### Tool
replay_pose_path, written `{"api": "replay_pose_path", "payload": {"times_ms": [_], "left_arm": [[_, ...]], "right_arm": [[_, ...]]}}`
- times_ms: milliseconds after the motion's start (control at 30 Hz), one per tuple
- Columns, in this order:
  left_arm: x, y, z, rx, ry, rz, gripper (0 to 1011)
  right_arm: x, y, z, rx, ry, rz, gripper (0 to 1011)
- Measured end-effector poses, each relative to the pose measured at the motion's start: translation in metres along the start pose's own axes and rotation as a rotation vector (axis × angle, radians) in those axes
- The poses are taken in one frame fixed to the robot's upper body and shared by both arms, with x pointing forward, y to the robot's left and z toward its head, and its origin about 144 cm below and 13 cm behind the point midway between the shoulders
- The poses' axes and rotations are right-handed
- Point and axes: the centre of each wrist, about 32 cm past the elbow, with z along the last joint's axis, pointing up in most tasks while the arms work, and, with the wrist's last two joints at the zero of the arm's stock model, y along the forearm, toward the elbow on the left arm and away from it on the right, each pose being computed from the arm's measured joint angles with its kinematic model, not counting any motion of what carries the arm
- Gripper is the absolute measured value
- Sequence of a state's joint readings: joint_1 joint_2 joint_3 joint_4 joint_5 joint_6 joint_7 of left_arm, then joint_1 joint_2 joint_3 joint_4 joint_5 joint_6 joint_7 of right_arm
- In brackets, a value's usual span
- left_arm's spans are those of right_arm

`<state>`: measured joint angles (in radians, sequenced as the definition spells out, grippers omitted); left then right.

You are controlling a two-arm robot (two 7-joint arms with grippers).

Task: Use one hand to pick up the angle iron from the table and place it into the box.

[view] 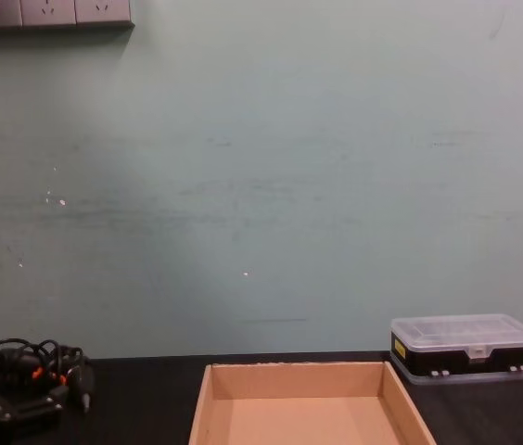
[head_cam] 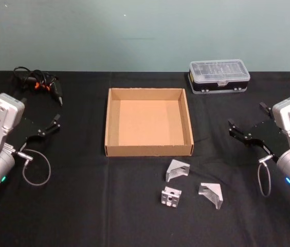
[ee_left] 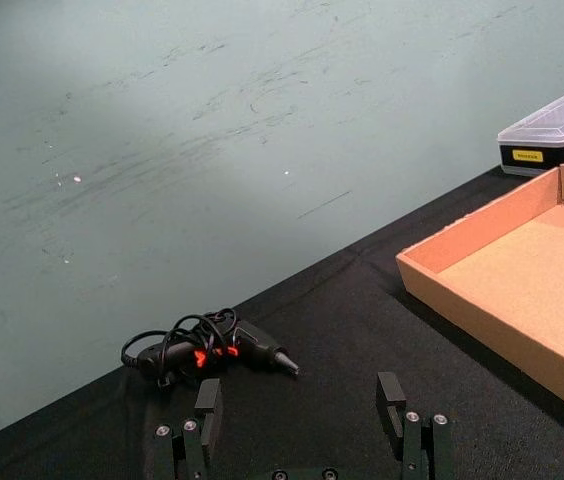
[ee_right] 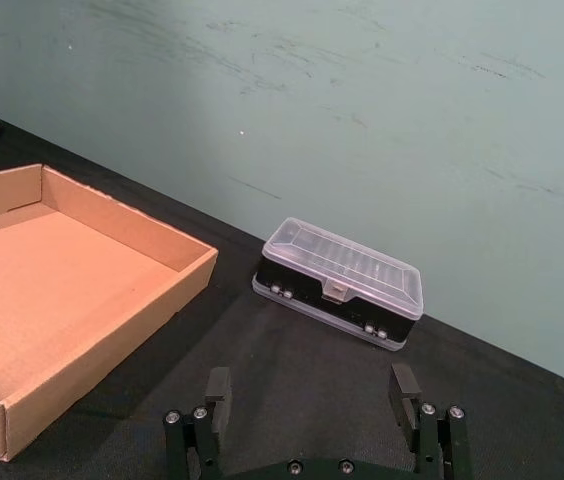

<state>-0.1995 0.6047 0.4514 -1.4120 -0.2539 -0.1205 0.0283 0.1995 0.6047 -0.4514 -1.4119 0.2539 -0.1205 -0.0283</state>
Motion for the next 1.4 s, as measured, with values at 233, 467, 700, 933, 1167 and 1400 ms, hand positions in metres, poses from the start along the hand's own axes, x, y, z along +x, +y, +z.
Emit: {"api": "replay_pose_path", "payload": {"times_ms": [233, 467, 700, 933, 1167, 1400], "left_arm": [[0.0000, 0.0000, 0.0000, 0.000, 0.000, 0.000, 1011], [0.0000, 0.0000, 0.0000, 0.000, 0.000, 0.000, 1011], [0.0000, 0.0000, 0.0000, 0.000, 0.000, 0.000, 1011], [0.0000, 0.0000, 0.0000, 0.000, 0.000, 0.000, 1011], [0.0000, 0.0000, 0.0000, 0.000, 0.000, 0.000, 1011], [0.0000, 0.0000, 0.0000, 0.000, 0.000, 0.000, 1011]], "right_arm": [[0.0000, 0.0000, 0.0000, 0.000, 0.000, 0.000, 1004], [0.0000, 0.0000, 0.0000, 0.000, 0.000, 0.000, 1004], [0.0000, 0.0000, 0.0000, 0.000, 0.000, 0.000, 1004], [0.0000, 0.0000, 0.0000, 0.000, 0.000, 0.000, 1004], [0.0000, 0.0000, 0.0000, 0.000, 0.000, 0.000, 1004], [0.0000, 0.0000, 0.0000, 0.000, 0.000, 0.000, 1004]]}}
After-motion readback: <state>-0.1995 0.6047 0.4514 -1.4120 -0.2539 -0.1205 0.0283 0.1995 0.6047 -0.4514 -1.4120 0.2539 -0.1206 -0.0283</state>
